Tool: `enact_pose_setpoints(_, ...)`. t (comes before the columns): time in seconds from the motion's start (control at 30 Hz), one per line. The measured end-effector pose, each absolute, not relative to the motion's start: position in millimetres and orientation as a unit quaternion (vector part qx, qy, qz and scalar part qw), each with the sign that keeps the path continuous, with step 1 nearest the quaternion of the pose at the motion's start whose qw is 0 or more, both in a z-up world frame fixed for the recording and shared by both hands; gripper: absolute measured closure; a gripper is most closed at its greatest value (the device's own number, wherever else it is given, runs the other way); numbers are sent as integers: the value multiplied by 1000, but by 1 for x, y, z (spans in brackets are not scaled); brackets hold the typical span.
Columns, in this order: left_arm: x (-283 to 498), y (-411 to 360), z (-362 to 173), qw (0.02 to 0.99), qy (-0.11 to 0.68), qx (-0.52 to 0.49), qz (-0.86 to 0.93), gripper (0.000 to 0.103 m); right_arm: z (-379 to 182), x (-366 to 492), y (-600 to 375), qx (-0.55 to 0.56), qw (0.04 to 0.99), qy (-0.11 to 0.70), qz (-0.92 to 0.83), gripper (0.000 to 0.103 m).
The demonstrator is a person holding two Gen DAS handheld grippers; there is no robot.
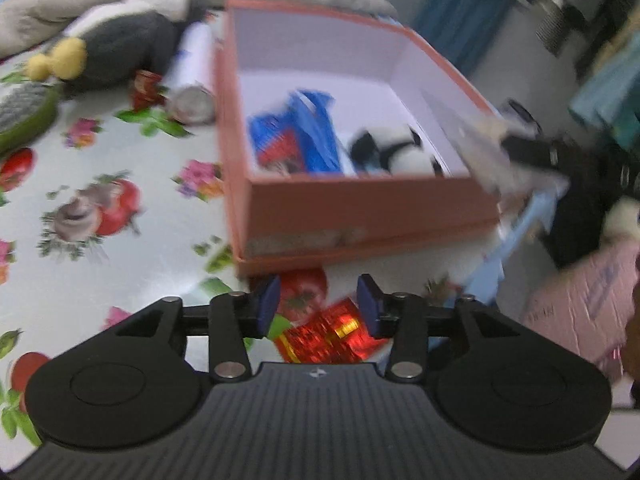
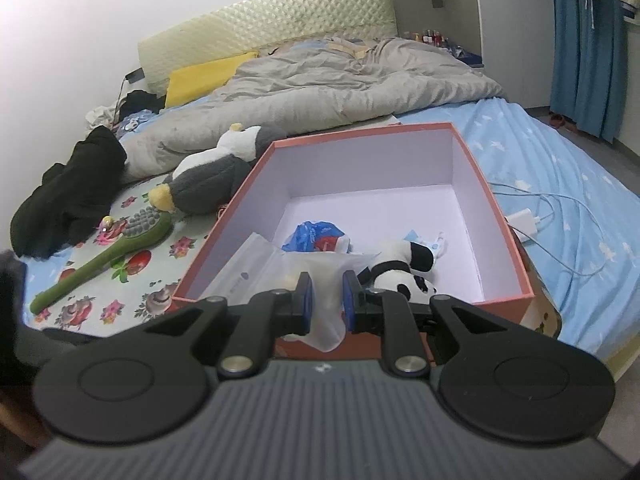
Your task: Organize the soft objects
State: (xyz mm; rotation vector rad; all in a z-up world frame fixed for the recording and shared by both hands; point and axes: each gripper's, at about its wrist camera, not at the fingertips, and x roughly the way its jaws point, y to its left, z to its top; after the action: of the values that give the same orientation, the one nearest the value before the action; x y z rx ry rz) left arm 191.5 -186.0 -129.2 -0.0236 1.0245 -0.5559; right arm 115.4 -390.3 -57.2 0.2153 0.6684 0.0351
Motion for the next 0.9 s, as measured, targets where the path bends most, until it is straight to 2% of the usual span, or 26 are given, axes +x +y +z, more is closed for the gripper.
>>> enact_pose_setpoints(0.2,181,-209,-156,804,495,69,-323,34,-59,112,-395,106,938,331,11,84)
enact_pose_setpoints(0.47,175,-227,-182,782,494,176,-337,33,-60,108,-398,109,937,331,7,84)
enact_pose_setpoints(0.73,177,-230,-198,772,492,211,-344,33,-61,110,-399,110,936,334,10,84)
enact_pose_setpoints(0.9,177,-229,-202,779,485,212,-335,39,-62,110,-399,111,936,333,8,84)
